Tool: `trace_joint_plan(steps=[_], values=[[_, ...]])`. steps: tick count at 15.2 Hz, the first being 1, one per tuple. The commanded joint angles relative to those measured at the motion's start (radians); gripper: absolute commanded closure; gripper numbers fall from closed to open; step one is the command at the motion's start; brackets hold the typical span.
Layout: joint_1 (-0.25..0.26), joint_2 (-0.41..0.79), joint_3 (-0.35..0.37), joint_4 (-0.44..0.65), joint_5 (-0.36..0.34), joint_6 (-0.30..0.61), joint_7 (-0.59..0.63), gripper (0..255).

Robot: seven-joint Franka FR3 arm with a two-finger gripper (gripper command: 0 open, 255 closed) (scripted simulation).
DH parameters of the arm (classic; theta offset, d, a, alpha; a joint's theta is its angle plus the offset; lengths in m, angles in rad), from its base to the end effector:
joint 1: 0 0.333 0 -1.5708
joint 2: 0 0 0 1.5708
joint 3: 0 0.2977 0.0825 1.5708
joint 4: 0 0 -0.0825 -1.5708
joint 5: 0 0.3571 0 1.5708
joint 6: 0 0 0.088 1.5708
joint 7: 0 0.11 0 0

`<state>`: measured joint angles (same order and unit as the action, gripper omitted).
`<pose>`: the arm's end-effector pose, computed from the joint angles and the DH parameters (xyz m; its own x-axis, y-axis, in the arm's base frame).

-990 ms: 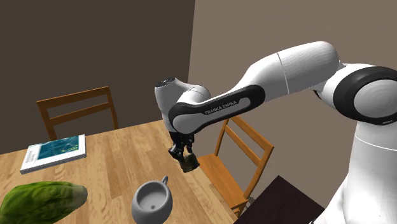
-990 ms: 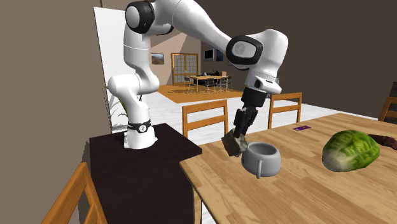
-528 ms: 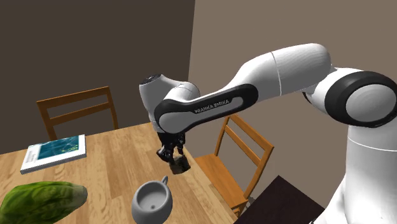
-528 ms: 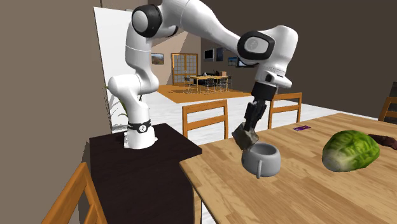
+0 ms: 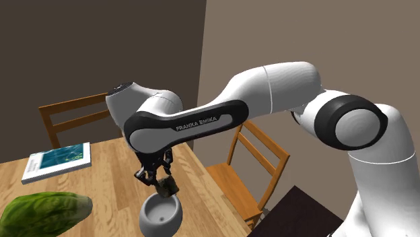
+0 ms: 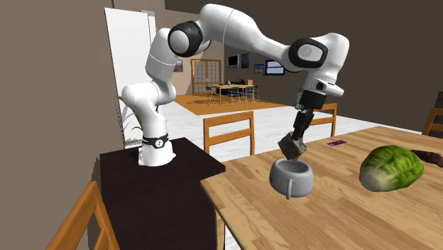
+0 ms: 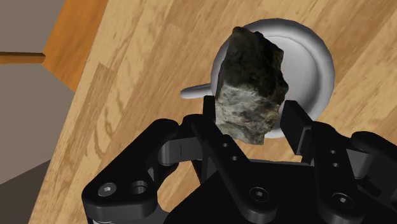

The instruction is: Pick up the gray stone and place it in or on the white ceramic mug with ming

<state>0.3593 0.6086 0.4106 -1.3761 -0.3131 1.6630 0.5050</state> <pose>0.5184 0.3907 0.3525 0.9401 0.2725 -0.2047 0.3104 -0.9326 0.1841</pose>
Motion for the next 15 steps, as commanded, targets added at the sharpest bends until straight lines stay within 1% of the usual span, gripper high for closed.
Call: trace_joint_plan(steps=[1, 13, 15], values=[[0.005, 0.013, -0.002, -0.002, -0.004, 0.014, 0.008, 255], [0.005, 0.074, -0.016, -0.069, -0.029, 0.136, 0.031, 255], [0.005, 0.074, -0.016, -0.069, -0.029, 0.136, 0.031, 255]])
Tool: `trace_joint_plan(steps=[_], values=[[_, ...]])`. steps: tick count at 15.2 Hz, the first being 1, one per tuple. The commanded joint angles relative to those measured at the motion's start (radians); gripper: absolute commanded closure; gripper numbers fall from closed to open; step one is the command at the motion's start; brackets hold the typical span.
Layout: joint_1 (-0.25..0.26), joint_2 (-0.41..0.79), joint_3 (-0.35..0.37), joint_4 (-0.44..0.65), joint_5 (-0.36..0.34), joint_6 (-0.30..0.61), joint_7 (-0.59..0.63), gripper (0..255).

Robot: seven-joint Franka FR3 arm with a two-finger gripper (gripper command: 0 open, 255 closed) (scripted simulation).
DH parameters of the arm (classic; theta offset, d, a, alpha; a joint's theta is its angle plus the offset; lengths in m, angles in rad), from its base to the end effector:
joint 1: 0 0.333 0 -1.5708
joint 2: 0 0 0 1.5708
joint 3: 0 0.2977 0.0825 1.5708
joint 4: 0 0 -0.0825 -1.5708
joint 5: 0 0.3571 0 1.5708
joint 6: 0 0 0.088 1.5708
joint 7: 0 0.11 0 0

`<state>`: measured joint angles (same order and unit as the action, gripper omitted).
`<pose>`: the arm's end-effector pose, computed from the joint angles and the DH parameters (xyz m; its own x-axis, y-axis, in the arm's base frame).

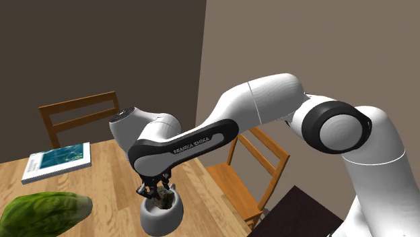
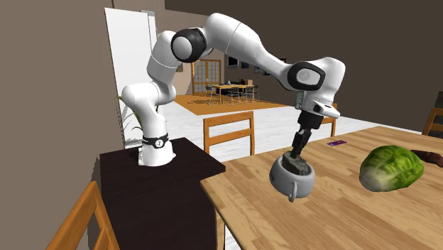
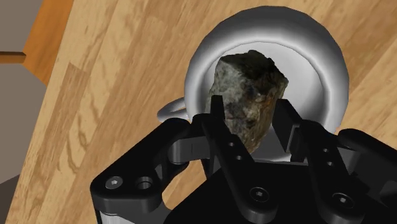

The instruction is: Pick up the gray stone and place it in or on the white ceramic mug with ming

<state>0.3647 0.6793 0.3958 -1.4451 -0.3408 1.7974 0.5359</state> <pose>0.5183 0.3945 0.2865 0.9405 0.2723 -0.2032 0.3097 -0.9330 0.1834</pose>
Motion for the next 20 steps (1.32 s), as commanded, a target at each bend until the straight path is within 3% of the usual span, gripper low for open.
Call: trace_joint_plan(steps=[1, 6, 7, 12, 16, 20], values=[[0.0, 0.004, -0.001, 0.0, -0.001, 0.002, 0.0, 255], [0.0, 0.004, -0.001, 0.0, -0.001, 0.002, 0.001, 255], [0.0, 0.005, -0.001, 0.002, -0.001, 0.001, 0.0, 0], [0.0, 0.004, -0.001, 0.0, -0.001, 0.002, 0.001, 0], [0.024, 0.004, 0.005, 0.129, 0.01, -0.123, -0.015, 0], [0.024, 0.004, 0.005, 0.129, 0.01, -0.123, -0.015, 0]])
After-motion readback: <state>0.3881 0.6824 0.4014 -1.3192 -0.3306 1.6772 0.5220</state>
